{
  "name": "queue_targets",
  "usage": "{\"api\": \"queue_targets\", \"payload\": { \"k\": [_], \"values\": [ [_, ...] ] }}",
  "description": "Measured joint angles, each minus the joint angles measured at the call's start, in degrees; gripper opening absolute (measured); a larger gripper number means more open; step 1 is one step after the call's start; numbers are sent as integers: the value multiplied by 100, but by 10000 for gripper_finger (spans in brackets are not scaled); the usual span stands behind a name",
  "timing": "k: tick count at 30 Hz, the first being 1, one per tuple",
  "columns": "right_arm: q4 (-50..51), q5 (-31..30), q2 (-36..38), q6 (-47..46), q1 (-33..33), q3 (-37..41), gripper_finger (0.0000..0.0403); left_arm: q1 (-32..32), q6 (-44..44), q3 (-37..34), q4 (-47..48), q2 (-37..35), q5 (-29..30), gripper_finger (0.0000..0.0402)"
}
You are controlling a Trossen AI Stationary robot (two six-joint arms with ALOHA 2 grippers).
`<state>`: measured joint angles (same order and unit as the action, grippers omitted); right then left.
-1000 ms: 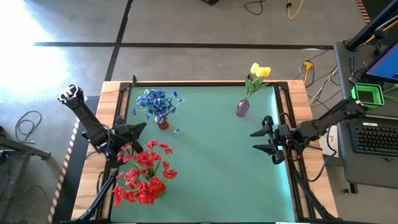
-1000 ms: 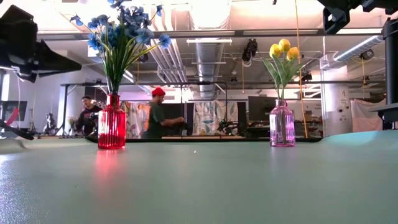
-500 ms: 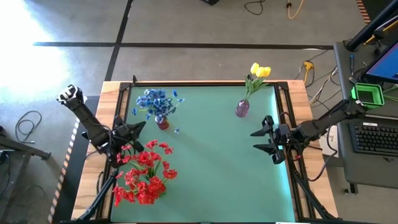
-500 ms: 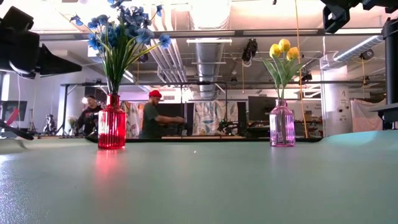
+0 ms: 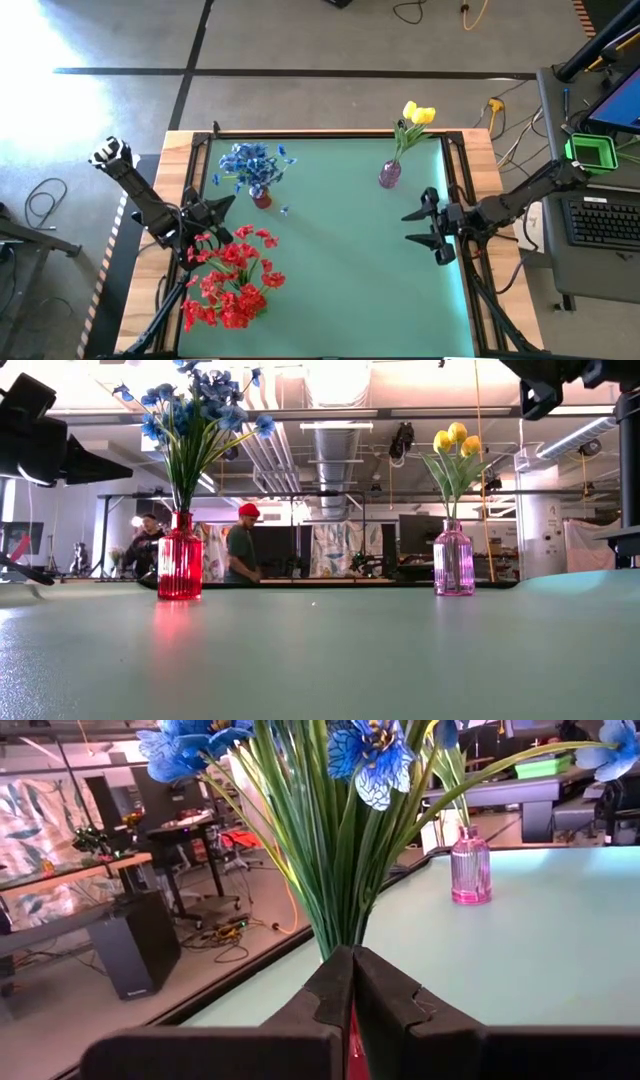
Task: Sort flowers into vase by color
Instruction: Return to Home Position
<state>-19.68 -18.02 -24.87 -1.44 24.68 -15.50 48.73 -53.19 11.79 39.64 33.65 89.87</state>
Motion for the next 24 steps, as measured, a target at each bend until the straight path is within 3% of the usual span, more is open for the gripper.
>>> {"api": "queue_targets", "payload": {
  "k": [2,7,15,24],
  "values": [
    [-3,-111,115,120,-7,55,210,-4,-3,0,0,-5,6,0],
    [-278,-1031,310,414,-21,419,210,-5,13,0,2,-5,12,0],
    [-1136,-1058,614,71,-293,1093,210,-5,18,-2,-2,6,-27,0],
    [-1674,-1270,370,-208,-789,1475,210,-5,22,31,38,6,-40,0]
  ]
}}
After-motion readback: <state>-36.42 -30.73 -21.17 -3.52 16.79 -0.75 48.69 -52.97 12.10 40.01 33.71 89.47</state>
